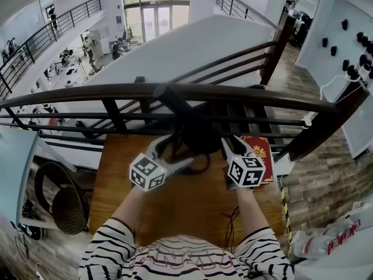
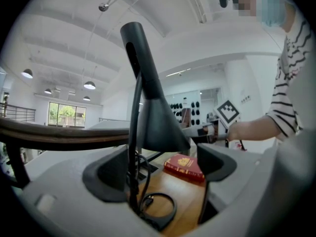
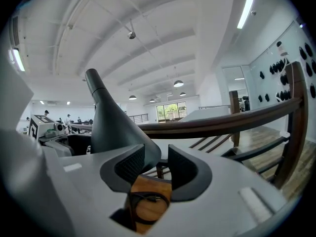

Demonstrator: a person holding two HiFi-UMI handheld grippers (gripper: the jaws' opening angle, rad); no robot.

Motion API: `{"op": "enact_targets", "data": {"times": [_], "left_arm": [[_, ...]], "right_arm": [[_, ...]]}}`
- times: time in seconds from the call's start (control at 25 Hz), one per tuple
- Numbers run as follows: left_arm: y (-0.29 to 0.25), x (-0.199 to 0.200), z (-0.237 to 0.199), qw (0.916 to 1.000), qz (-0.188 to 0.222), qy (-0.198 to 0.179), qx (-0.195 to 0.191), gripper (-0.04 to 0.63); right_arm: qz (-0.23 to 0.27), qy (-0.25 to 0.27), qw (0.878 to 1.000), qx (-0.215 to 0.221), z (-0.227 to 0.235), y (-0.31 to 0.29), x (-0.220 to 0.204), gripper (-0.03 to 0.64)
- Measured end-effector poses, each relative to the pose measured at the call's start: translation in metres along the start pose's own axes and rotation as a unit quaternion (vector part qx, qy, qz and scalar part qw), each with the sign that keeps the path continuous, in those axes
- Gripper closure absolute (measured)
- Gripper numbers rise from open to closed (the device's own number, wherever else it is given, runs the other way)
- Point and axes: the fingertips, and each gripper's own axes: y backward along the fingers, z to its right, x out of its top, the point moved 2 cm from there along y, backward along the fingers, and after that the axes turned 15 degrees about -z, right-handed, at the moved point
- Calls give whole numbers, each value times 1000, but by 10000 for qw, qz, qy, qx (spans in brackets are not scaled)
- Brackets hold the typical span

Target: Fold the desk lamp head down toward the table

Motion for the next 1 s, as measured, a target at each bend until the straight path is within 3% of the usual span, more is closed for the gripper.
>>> {"op": "enact_targets", "data": {"times": [0.72,1.0], "left_arm": [[80,-13,47,9994,308,8,160,173],[112,-21,57,9988,445,24,182,250]], "right_arm": [[442,-294,9986,68,-78,84,-39,493],[642,-433,9970,-49,-113,112,-51,530]]}}
